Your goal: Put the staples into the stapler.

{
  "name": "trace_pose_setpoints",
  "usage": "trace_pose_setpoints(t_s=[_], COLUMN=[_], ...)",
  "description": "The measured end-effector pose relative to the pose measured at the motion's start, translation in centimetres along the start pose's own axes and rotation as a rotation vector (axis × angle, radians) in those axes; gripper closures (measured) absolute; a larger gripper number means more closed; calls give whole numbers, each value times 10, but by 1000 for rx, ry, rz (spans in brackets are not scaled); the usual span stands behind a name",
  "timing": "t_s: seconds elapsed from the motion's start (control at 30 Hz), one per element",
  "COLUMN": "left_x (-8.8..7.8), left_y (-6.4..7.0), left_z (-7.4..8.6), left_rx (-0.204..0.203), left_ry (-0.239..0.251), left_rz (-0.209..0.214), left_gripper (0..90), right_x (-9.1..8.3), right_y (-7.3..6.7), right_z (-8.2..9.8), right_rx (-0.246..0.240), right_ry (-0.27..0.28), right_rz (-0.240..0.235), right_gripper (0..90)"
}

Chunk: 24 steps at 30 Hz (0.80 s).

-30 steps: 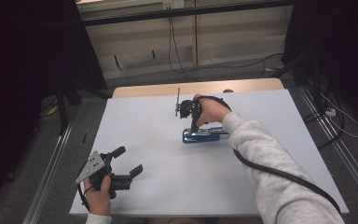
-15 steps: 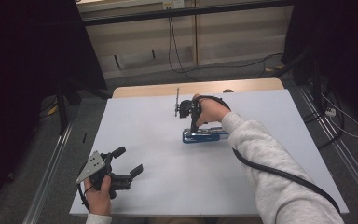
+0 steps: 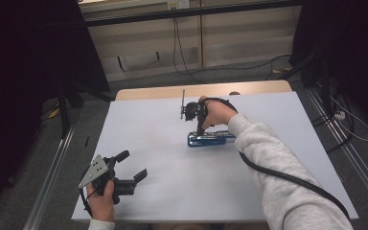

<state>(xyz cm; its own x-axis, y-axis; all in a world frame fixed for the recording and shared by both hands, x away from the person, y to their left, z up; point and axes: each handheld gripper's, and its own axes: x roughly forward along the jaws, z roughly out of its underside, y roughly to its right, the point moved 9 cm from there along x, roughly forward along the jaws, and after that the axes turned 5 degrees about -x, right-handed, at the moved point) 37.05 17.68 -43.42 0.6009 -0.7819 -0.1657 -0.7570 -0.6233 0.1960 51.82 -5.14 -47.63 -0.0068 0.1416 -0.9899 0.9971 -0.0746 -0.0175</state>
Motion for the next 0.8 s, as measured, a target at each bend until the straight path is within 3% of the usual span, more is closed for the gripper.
trace_pose_setpoints(t_s=[0.8], left_x=[0], left_y=[0], left_z=[0], left_rx=[0], left_ry=[0], left_rz=[2], left_gripper=[20], right_x=[2], right_y=[-1], right_z=[-5], right_rx=[1], right_ry=[0], right_rz=[-1], right_gripper=[791])
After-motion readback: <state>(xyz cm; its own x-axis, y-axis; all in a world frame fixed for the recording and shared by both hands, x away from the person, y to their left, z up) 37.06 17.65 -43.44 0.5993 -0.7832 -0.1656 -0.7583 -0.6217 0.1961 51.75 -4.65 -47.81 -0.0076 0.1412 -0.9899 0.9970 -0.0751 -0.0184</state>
